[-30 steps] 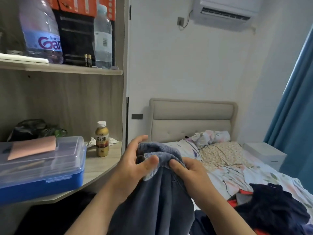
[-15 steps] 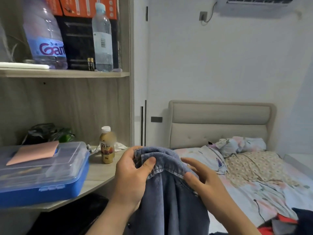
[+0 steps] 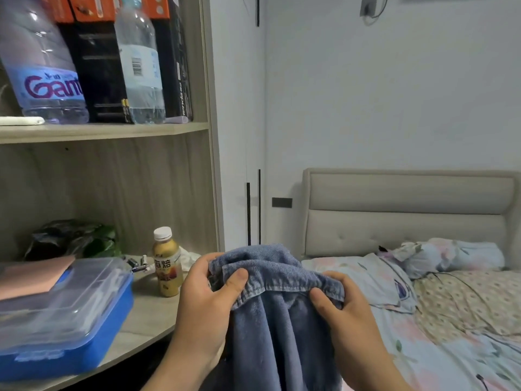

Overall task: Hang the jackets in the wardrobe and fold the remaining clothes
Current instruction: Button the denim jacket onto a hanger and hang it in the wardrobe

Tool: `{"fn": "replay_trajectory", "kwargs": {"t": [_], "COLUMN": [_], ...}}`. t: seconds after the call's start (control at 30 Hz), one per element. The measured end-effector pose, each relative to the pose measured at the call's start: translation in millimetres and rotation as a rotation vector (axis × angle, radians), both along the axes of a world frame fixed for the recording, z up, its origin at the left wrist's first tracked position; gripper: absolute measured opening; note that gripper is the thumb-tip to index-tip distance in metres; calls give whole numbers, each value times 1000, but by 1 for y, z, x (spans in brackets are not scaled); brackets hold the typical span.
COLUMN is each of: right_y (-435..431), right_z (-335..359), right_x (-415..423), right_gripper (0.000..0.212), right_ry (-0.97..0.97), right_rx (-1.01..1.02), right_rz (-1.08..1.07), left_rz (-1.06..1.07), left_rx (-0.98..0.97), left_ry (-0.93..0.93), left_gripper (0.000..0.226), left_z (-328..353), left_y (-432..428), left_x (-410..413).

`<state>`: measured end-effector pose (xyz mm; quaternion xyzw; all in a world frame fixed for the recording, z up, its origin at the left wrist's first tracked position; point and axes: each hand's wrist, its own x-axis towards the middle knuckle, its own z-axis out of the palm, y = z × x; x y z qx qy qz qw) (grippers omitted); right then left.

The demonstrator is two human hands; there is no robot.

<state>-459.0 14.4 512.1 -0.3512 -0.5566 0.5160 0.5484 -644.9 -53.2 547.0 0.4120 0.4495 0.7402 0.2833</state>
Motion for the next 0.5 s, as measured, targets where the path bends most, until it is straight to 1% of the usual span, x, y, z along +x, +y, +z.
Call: {"fn": "replay_trajectory", "kwargs": {"t": [0.13,0.23,0.27,0.3,0.37,0.5], "right_y": [48,83,94,105,127,161], "right_z": [5,5,5,5,3,2], "right_x": [-30,-57,-66,-74,-87,-104], "right_gripper": [22,25,27,30,30,21], "right_ry": [38,38,31,28,27,34], "right_rx": [70,84,91,89,77,40], "right_rz": [-41,-32,-29,-30,-33,-13], "left_rz": [20,12,1,-9,-33,-153], "left_rx": [-31,-99,-115,-121,-111,-84], "left_ry": [3,90,134,176,221,151], "left_gripper": [36,60,64,66,62,50], "left_z": [-13,-27,-31,-34,-38,-38], "left_y": [39,69,79,89,108,145], "left_x": [-27,-53,-61,-69,-81,-89]}}
